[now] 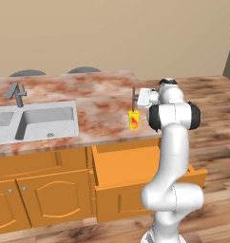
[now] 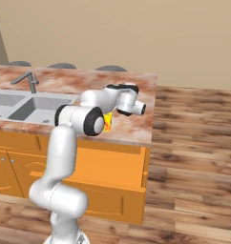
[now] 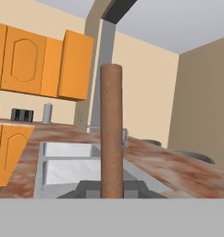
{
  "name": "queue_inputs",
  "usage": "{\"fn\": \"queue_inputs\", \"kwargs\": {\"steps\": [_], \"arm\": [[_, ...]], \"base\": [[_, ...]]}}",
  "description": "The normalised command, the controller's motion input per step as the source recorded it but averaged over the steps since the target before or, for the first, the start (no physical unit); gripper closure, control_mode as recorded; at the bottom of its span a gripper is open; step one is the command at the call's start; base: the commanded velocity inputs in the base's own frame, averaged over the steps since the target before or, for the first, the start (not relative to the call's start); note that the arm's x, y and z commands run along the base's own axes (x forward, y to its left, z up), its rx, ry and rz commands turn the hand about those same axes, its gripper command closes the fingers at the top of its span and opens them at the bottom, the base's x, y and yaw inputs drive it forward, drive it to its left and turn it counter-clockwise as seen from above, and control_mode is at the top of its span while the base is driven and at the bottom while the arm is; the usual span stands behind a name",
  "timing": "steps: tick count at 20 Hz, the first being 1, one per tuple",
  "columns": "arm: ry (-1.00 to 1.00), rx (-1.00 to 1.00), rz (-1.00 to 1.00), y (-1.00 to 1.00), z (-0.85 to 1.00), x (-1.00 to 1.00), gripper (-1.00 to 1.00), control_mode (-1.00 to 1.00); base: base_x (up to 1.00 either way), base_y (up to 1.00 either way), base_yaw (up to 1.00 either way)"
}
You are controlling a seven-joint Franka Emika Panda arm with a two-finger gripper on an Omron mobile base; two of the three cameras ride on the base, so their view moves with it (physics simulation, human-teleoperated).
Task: Pick up the straw from the left drawer and put it inside the smoothie cup.
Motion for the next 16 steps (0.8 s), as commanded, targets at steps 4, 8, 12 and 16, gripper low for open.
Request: {"fn": "queue_inputs", "kwargs": {"steps": [4, 8, 12, 16], "arm": [[0.0, 0.0, 0.0, 0.0, 0.0, -0.06, 1.0, -1.0], [0.0, -0.01, 0.0, 0.07, 0.0, -0.21, 1.0, -1.0], [0.0, -0.01, 0.0, 0.08, 0.0, -0.24, 1.0, -1.0], [0.01, -0.01, 0.0, 0.11, 0.0, -0.15, 1.0, -1.0]], "base": [[0.0, 0.0, 0.0], [0.0, 0.0, 0.0], [0.0, 0.0, 0.0], [0.0, 0.0, 0.0]]}}
